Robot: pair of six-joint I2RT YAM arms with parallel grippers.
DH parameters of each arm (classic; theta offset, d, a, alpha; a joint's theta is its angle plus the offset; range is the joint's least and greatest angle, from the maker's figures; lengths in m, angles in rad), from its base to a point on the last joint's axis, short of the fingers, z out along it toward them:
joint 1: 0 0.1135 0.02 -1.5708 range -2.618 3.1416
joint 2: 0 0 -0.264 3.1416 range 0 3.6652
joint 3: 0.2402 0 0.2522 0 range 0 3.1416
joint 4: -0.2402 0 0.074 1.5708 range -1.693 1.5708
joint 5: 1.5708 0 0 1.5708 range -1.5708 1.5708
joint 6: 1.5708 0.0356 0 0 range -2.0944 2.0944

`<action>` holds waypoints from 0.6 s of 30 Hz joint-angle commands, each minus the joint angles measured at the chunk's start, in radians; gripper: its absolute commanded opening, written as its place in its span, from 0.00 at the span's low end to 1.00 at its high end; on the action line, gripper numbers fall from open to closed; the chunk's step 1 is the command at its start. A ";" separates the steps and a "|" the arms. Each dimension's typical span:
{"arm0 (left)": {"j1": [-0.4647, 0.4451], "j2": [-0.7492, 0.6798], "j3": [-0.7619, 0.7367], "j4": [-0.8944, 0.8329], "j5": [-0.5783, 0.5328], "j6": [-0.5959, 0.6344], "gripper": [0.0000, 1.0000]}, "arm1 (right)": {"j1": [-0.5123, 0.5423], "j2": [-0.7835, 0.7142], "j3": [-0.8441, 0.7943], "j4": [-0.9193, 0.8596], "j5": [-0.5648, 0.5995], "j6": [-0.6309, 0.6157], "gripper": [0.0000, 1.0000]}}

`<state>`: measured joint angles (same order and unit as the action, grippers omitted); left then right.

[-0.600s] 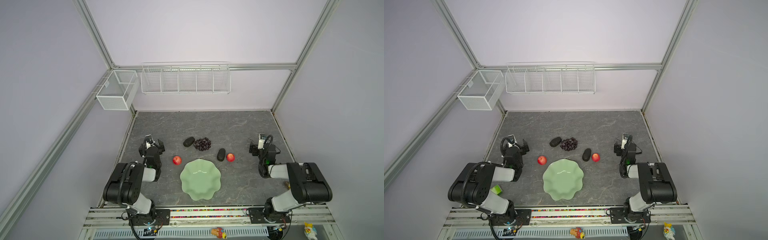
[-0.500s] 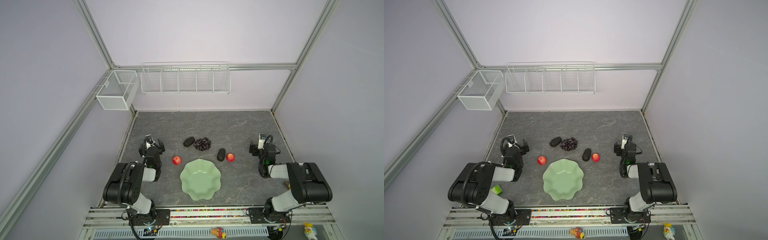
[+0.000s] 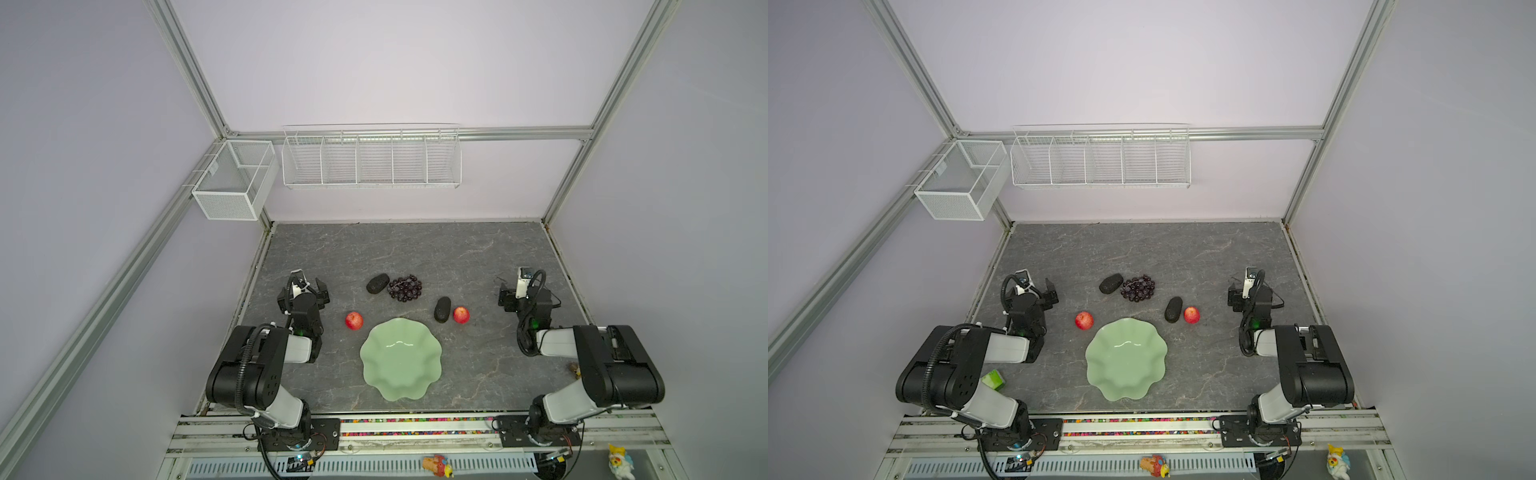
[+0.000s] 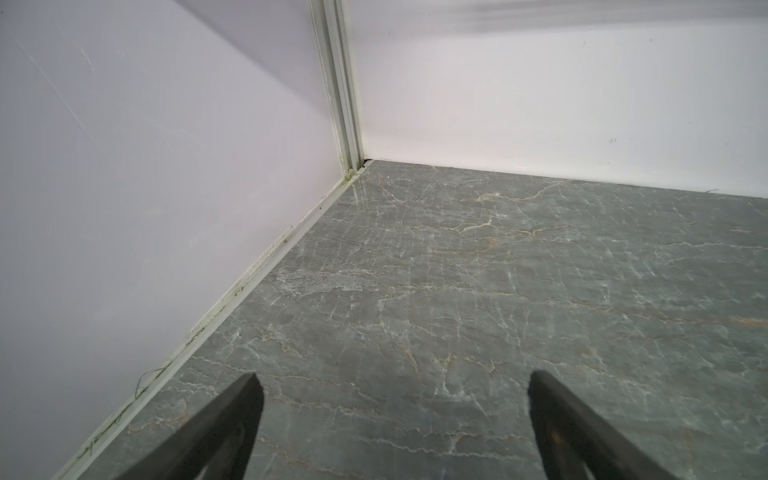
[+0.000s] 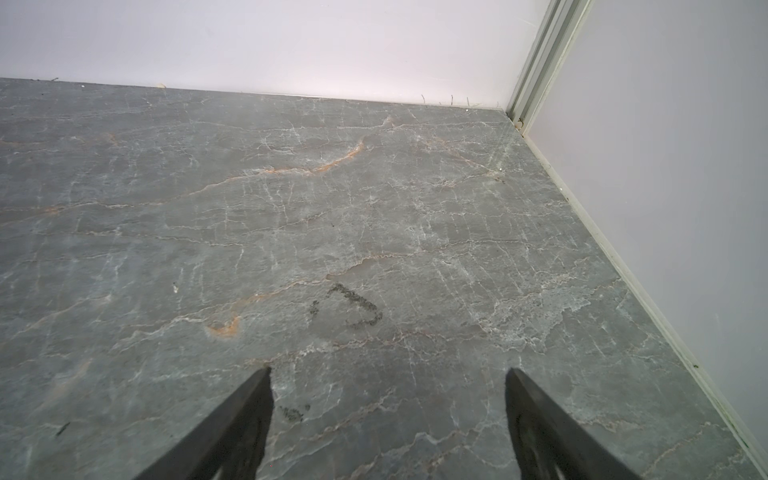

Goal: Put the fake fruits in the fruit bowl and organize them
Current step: 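Reach the left gripper toward the grapes while the right gripper reaches toward the avocado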

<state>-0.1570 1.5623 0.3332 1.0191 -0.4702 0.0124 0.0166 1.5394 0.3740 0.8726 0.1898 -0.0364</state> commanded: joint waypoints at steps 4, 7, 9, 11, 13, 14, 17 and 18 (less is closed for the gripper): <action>0.000 -0.019 -0.009 0.044 -0.007 0.011 0.99 | 0.019 -0.167 0.002 -0.119 0.078 0.029 0.90; -0.072 -0.129 0.018 -0.074 -0.098 0.074 0.99 | 0.024 -0.395 0.079 -0.471 0.024 0.087 0.88; -0.137 -0.220 0.127 -0.324 -0.060 0.157 0.99 | 0.040 -0.489 0.138 -0.647 -0.056 0.133 0.88; -0.164 -0.272 0.248 -0.548 0.021 0.083 0.99 | 0.091 -0.545 0.192 -0.801 -0.103 0.149 0.88; -0.166 -0.289 0.364 -0.733 0.268 0.010 0.94 | 0.161 -0.588 0.216 -0.907 -0.101 0.181 0.88; -0.175 -0.279 0.415 -0.797 0.369 0.001 0.91 | 0.182 -0.606 0.215 -0.934 -0.113 0.196 0.88; -0.261 -0.200 0.592 -1.039 0.593 0.044 0.89 | 0.292 -0.659 0.176 -0.940 -0.179 0.259 0.88; -0.315 -0.160 0.642 -1.116 0.611 0.084 0.88 | 0.324 -0.668 0.160 -0.924 -0.208 0.284 0.88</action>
<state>-0.3779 1.3228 0.8909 0.2756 -0.1284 0.0475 0.2825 0.8898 0.5781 0.0803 0.0727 0.1497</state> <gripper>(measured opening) 0.886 0.880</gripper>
